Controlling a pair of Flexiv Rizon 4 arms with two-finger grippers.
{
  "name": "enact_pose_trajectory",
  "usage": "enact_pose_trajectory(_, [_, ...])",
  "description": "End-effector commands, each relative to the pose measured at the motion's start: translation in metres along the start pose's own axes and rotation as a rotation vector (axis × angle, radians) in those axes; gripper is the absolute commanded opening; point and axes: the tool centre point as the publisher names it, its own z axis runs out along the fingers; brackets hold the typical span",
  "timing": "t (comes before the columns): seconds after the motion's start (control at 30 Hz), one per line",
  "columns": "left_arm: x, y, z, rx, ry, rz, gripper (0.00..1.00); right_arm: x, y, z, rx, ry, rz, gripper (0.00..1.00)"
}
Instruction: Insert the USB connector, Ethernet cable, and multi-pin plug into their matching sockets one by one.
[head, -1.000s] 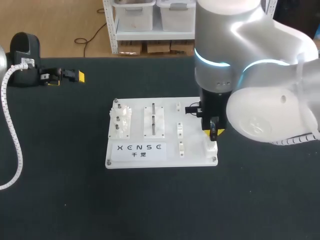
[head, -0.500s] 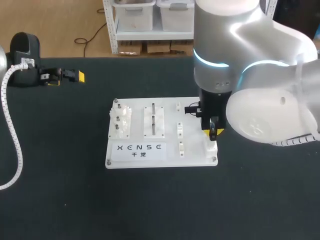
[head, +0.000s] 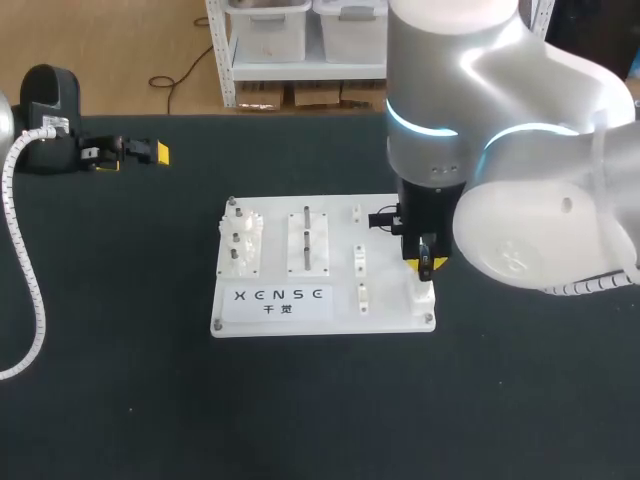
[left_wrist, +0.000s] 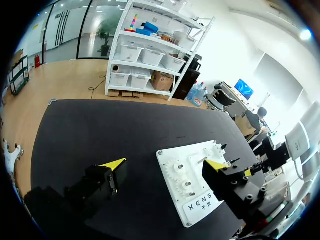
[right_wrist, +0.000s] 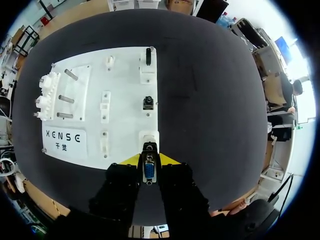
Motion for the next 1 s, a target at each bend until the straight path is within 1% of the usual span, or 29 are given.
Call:
enact_pose_trajectory(0.03, [0.0, 0.0, 0.0, 0.0, 0.0, 0.0, 1.0, 0.0022, 0.0011, 0.0017, -0.003, -0.008, 0.0, 0.0])
enact_pose_trajectory(0.3, [0.0, 0.0, 0.0, 0.0, 0.0, 0.0, 1.0, 0.0012, -0.0012, -0.0045, -0.005, -0.021, 0.0, 0.0])
enact_pose_trajectory(1.0, [0.0, 0.0, 0.0, 0.0, 0.0, 0.0, 1.0, -0.0011, -0.003, -0.0003, -0.008, -0.018, 0.01, 0.0])
